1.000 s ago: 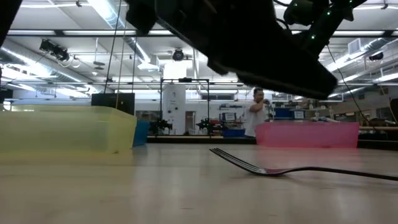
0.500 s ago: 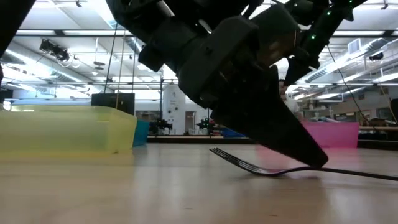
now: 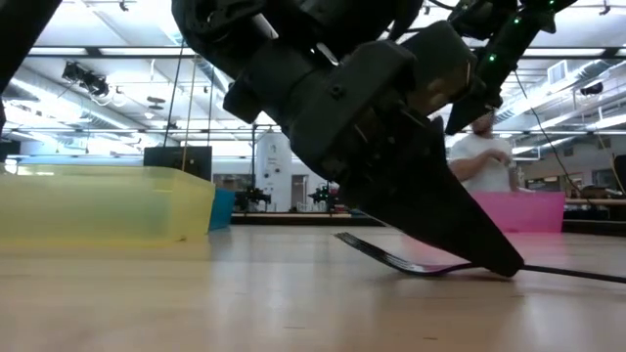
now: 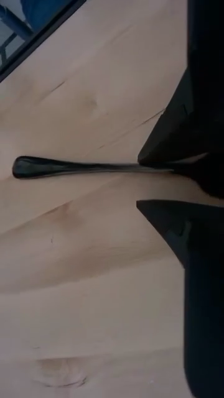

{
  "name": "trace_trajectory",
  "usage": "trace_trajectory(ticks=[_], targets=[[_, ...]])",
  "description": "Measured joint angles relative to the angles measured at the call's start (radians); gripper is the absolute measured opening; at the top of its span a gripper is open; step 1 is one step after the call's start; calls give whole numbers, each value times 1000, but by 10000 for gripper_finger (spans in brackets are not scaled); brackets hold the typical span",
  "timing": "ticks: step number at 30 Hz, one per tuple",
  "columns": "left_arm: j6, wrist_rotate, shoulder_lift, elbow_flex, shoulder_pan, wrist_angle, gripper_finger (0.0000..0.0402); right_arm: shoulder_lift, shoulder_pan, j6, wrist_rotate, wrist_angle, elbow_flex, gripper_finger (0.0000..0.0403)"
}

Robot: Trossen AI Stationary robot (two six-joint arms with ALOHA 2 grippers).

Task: Sort silverware by color (type)
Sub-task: Put the black fork into the yellow bin

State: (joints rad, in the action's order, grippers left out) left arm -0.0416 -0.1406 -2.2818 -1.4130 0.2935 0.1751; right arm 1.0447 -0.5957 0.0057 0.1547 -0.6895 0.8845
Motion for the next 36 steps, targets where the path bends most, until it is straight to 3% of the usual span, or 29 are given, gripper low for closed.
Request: trace_trajectory(ticks=[8, 19, 36], targets=[[2, 3, -3, 0, -11, -1, 13, 0, 0, 2, 0, -1, 0, 78], [81, 13, 33, 5, -8, -71, 4, 0, 0, 1, 0, -2, 0, 78], [86, 81, 284, 6, -13, -422, 0, 0, 0, -1, 0, -32, -1, 78]])
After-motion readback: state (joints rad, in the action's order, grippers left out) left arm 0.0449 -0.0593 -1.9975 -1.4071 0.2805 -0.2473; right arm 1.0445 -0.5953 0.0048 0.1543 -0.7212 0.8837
